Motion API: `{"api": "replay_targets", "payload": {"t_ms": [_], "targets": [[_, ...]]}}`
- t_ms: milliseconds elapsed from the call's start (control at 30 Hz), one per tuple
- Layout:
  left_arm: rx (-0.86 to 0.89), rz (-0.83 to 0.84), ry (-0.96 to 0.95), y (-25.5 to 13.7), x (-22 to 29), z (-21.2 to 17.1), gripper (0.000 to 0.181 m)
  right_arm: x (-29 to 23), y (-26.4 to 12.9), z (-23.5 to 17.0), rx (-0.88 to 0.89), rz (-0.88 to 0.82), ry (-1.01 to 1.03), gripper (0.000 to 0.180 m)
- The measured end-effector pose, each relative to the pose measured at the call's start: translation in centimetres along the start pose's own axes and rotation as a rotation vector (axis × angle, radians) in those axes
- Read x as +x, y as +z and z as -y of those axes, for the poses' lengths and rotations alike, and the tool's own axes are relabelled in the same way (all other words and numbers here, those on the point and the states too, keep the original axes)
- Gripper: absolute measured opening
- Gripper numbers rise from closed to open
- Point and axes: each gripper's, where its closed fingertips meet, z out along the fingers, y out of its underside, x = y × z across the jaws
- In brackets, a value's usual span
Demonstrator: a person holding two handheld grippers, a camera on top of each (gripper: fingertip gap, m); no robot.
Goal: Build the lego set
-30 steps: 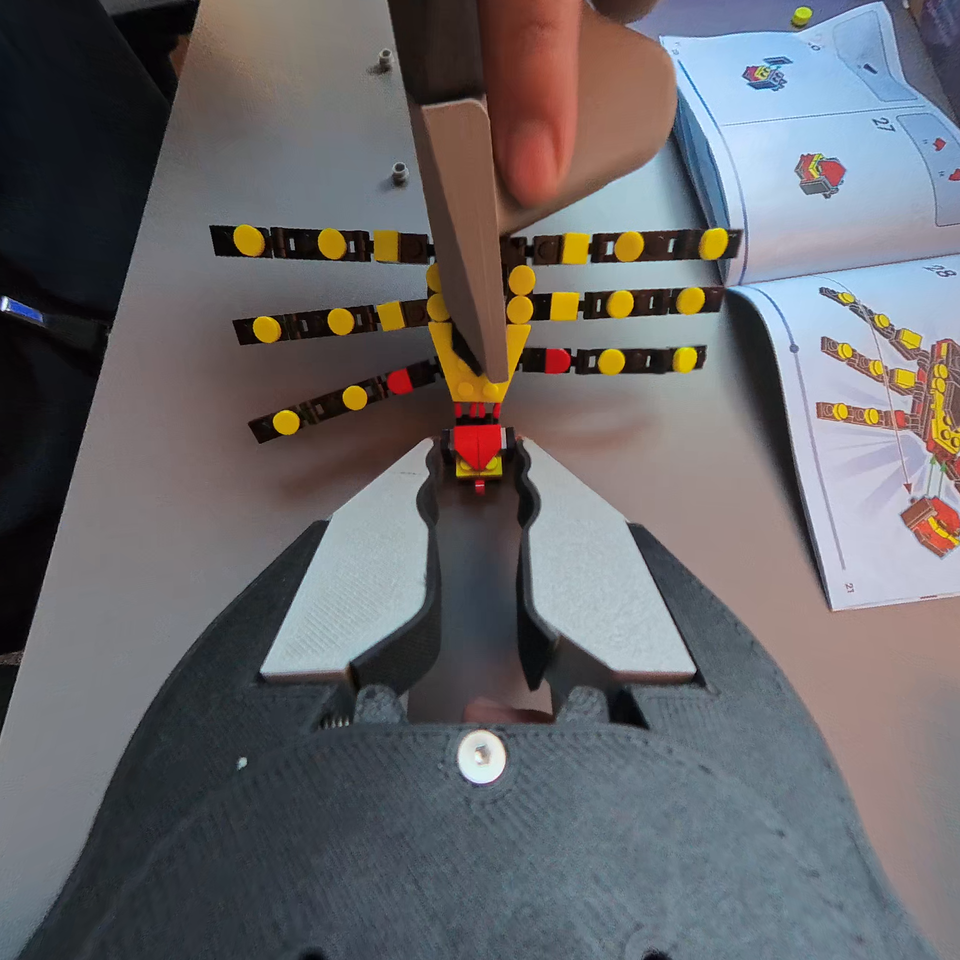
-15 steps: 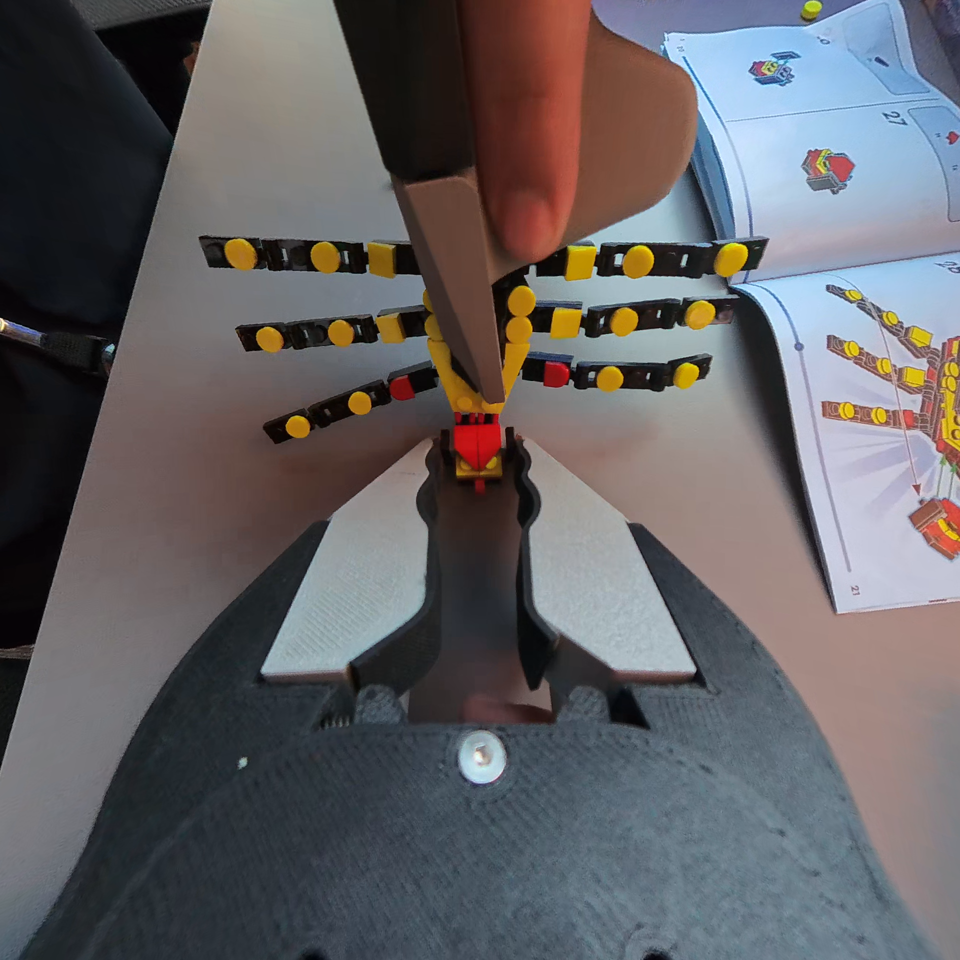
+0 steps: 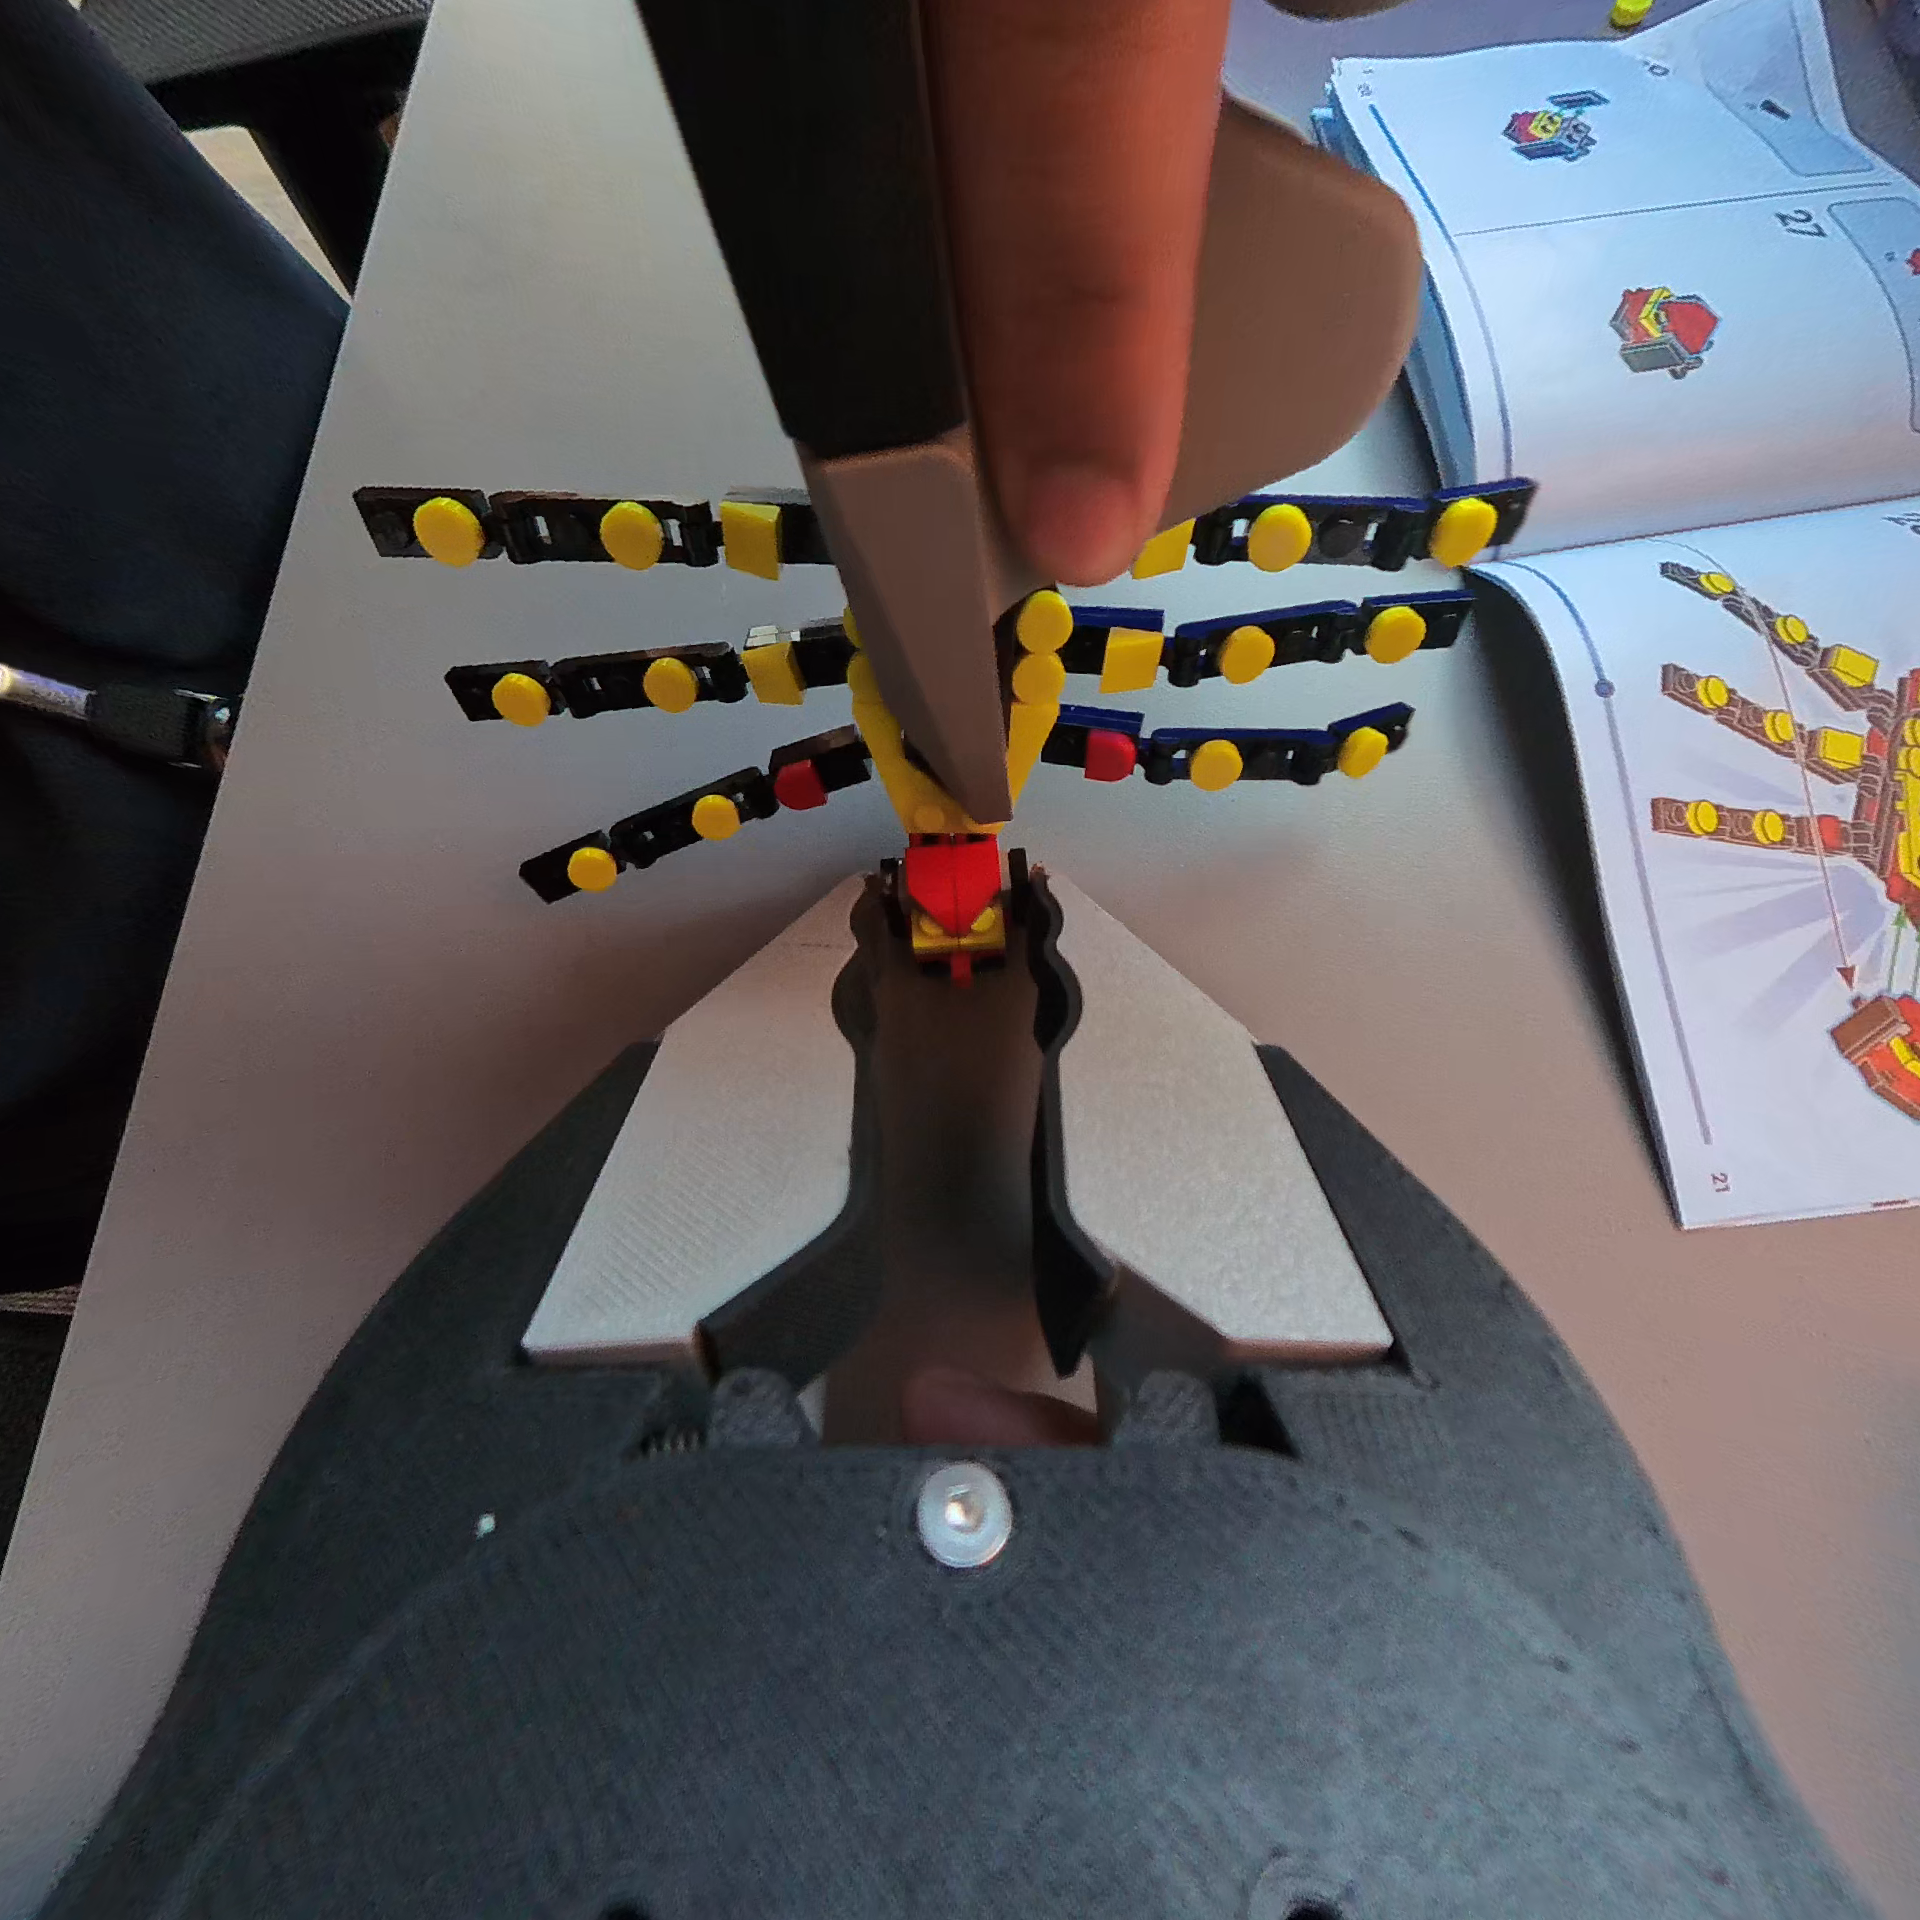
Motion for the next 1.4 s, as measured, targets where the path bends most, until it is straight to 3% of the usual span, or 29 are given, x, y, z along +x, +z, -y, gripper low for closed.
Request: {"api": "replay_targets", "payload": {"t_ms": [667,933,1167,1267,1400], "targets": [[-0.04,0.017,-0.021,0.3,0.0,0.1,0.021,0.1,-0.1,-0.1,0.001,0.001,0.009,0.025],[-0.098,0.357,-0.04,0.7,-0.4,0.0,0.022,0.3,-0.8,0.0,0.029,-0.051,-0.026,0.025],[-0.087,0.809,-0.211,-3.5,-2.2,0.2,0.021,-0.6,-4.3,4.6,0.361,-0.025,-0.036,0.024],[-0.018,0.853,-0.285,-4.6,-2.3,0.9,0.021,-1.3,-5.0,5.2,0.337,-0.048,-0.086,0.026],[0.229,0.862,-0.467,-6.8,-2.4,2.5,0.022,-1.4,-6.5,5.5,0.263,-0.221,-0.227,0.051]]}}
